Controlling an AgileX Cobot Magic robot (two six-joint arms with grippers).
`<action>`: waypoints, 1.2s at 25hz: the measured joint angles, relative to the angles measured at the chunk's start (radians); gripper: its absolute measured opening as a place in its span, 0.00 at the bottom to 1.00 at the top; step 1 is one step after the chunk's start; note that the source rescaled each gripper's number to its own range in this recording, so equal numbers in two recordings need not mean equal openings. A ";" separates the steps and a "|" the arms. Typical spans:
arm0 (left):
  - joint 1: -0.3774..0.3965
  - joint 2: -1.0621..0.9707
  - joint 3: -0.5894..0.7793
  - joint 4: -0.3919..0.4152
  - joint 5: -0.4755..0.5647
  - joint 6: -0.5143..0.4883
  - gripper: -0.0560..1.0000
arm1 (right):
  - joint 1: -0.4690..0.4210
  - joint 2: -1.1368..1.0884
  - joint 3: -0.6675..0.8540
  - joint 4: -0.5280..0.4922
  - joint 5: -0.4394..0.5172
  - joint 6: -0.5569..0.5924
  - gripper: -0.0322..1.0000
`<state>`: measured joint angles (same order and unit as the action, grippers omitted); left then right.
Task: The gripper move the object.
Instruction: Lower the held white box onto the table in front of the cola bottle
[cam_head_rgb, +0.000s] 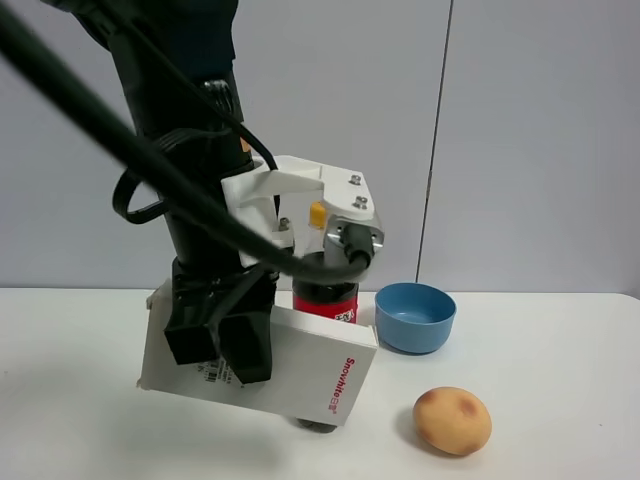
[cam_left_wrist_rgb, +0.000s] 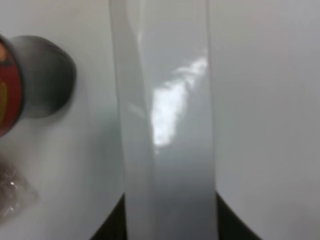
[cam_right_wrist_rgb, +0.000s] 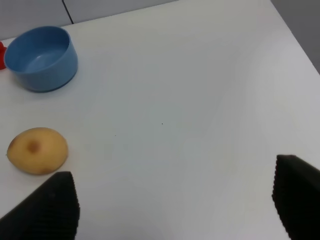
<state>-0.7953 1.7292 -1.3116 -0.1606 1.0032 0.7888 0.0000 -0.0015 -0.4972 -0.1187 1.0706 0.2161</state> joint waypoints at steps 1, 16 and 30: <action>-0.009 -0.026 0.029 0.005 -0.026 -0.001 0.05 | 0.000 0.000 0.000 0.000 0.000 0.000 1.00; -0.064 -0.176 0.302 0.213 -0.418 -0.566 0.05 | 0.000 0.000 0.000 0.000 0.000 0.000 1.00; -0.064 -0.176 0.302 0.085 -0.334 -0.197 0.05 | 0.000 0.000 0.000 0.000 0.000 0.000 1.00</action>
<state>-0.8596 1.5534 -1.0100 -0.0755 0.6695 0.5916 0.0000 -0.0015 -0.4972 -0.1187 1.0706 0.2161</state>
